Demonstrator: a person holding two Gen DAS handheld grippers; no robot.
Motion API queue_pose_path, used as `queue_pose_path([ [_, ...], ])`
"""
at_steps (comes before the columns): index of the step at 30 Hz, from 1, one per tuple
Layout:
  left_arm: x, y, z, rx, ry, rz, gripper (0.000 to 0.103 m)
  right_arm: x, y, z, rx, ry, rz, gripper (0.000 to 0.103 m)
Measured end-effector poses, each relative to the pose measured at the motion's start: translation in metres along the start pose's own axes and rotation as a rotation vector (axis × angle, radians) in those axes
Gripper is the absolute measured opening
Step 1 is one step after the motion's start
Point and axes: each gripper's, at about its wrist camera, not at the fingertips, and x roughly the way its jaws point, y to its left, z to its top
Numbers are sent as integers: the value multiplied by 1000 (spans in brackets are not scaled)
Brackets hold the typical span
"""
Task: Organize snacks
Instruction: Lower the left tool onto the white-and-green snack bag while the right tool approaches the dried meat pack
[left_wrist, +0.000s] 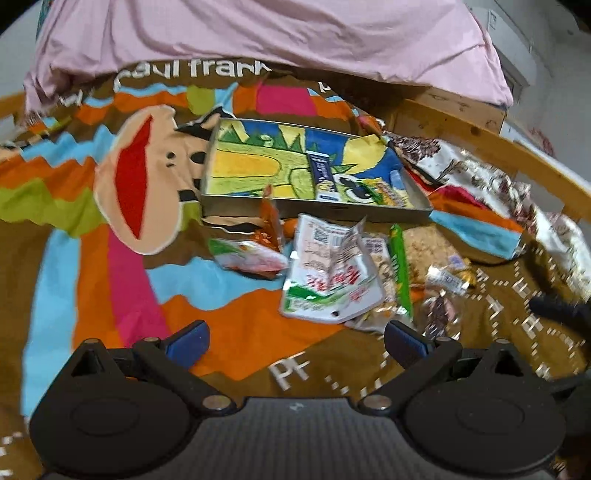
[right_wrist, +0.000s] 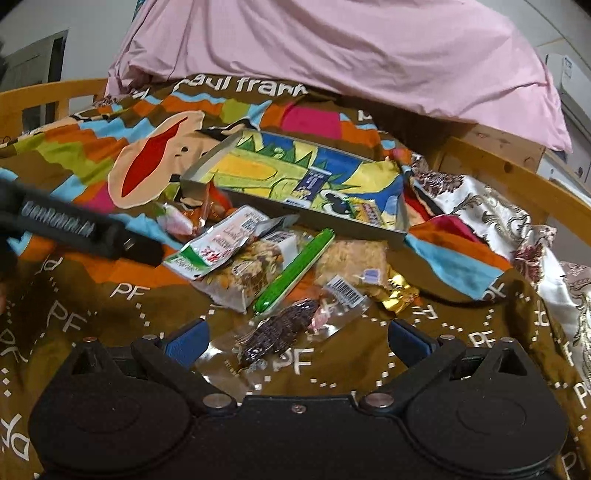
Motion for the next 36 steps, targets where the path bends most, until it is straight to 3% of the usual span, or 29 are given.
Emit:
queue_pose_path([
  [13, 55, -3, 20, -66, 77, -89, 103, 29, 0, 0, 53, 71, 28, 102],
  [17, 69, 2, 28, -115, 66, -78, 103, 35, 0, 0, 68, 78, 35, 102],
  [22, 83, 5, 43, -154, 79, -123, 103, 40, 2, 2, 75, 77, 46, 102],
  [27, 103, 6, 53, -165, 175, -174, 103, 50, -1, 3, 108, 100, 41, 102],
  [36, 124, 2, 62, -158, 260, -161, 103, 59, -1, 3, 127, 128, 52, 102],
])
